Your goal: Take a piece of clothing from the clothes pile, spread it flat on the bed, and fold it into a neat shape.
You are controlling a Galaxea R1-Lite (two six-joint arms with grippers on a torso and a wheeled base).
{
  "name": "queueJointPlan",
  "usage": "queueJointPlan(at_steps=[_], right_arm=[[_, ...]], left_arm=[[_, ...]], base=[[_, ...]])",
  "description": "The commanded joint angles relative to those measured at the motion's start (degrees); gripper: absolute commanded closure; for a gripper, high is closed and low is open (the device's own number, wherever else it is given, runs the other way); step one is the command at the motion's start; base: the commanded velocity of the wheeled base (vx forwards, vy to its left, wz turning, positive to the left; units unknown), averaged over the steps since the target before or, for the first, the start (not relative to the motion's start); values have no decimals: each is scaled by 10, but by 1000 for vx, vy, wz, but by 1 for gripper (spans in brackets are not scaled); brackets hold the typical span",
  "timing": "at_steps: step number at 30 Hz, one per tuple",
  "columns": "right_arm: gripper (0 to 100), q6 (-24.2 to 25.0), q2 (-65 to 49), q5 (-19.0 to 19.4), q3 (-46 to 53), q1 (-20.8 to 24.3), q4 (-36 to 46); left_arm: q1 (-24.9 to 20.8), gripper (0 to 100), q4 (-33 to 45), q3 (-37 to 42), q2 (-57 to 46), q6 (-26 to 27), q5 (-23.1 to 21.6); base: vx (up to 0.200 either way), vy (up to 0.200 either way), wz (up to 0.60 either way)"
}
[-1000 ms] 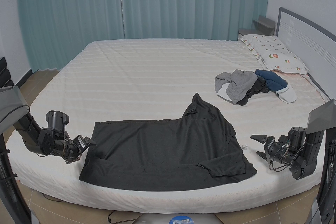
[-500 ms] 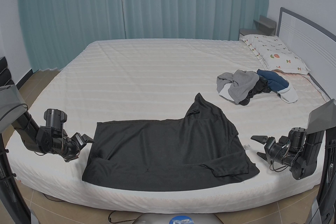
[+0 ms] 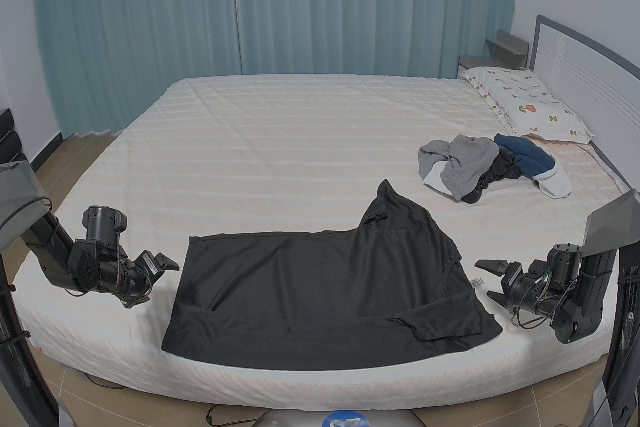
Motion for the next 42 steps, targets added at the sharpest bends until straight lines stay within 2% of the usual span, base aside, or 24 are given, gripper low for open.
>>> queueJointPlan(at_steps=[1,7,15,18,23,26,27,35,42], right_arm=[[0,0,1,0,-1,0,-8],[0,-3,3,-1,0,2,-8],[0,-4,3,-2,0,3,-7],[0,-4,4,-3,0,4,-7],[0,-4,4,-4,-1,4,-8],[0,-4,5,-4,-1,10,-7],[0,-5,5,-4,-1,11,-8],[0,-26,13,-4,-1,11,-8],[0,-31,13,-4,0,12,-8]], left_arm=[[-4,0,-1,0,-4,-3,0],[-10,0,-2,-18,-8,-54,-1],[-12,0,1,-33,-4,-57,-34],[-11,0,-2,-83,17,-55,-39],[-6,0,-1,-141,62,-45,-54],[-3,0,-5,-182,107,0,-118],[-3,0,-7,-192,119,12,-126],[1,0,-33,-284,199,33,-126],[10,0,-84,-283,219,30,-128]], base=[[200,0,0],[67,0,0],[0,0,0],[0,0,0],[0,0,0],[0,0,0],[0,0,0],[0,0,0],[0,0,0]])
